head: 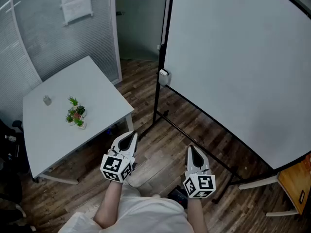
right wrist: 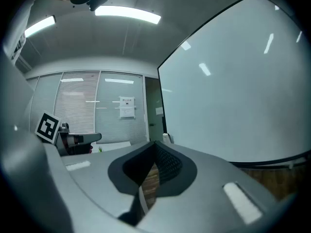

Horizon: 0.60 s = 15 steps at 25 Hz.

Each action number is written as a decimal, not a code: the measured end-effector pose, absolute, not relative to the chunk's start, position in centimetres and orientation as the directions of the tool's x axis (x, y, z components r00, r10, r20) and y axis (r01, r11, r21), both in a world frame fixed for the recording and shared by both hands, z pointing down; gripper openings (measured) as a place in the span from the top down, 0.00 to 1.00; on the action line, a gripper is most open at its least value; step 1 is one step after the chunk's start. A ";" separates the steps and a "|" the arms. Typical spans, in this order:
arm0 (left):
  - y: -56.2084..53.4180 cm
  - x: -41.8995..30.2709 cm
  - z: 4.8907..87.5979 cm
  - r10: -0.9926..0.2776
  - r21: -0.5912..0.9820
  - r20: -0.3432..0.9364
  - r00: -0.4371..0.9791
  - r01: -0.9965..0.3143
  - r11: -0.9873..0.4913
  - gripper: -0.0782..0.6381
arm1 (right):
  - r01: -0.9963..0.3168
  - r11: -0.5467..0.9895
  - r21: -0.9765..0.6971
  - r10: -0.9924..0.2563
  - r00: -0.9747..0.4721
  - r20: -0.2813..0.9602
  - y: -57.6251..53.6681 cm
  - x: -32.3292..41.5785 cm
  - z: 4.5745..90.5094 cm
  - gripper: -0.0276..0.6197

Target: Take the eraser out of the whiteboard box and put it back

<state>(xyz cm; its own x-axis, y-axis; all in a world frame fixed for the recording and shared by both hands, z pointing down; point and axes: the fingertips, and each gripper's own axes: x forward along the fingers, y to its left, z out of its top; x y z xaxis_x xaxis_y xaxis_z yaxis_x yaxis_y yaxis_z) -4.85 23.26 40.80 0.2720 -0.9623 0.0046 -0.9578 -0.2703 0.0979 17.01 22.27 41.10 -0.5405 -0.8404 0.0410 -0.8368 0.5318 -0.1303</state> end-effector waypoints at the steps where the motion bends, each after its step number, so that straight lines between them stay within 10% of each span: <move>1: 23.3 -5.1 40.7 -0.963 0.097 0.003 0.268 -0.959 -0.267 0.89 | -0.836 0.533 -0.130 -0.840 -0.541 0.037 22.3 17.0 41.0 0.95; 15: 24.1 -4.0 39.9 -0.962 0.089 -0.002 0.272 -0.958 -0.271 0.89 | -0.812 0.563 -0.154 -0.823 -0.569 -0.007 23.1 18.0 40.4 0.95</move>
<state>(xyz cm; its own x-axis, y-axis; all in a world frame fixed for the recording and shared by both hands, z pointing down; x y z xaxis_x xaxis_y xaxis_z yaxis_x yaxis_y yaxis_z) -3.98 24.15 39.94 0.2722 -0.9622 -0.0019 -0.9584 -0.2713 0.0894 17.98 23.11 40.44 -0.5687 -0.8225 -0.0073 -0.8120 0.5628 -0.1543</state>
